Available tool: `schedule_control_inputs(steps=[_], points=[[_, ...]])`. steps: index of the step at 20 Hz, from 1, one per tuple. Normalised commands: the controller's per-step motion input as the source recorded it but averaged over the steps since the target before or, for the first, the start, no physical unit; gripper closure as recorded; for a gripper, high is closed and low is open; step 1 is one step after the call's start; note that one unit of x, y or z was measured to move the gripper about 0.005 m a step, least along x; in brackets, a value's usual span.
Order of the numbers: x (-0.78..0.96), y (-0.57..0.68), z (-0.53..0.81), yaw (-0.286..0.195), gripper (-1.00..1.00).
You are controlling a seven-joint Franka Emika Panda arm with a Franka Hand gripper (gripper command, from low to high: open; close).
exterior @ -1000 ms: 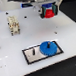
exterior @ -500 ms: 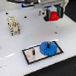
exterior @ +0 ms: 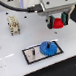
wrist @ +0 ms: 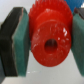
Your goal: Insert the blue gear onto the right peg, followed by the red gear
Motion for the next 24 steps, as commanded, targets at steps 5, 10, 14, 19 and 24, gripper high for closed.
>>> schedule_control_inputs(steps=[5,10,14,19,24], points=[[0.68,-0.24,0.05,0.000,1.00],[0.57,-0.20,0.01,0.000,1.00],[0.30,-0.15,-0.05,0.000,1.00],[0.07,-0.11,-0.15,0.000,1.00],[0.02,-0.12,-0.16,0.000,1.00]])
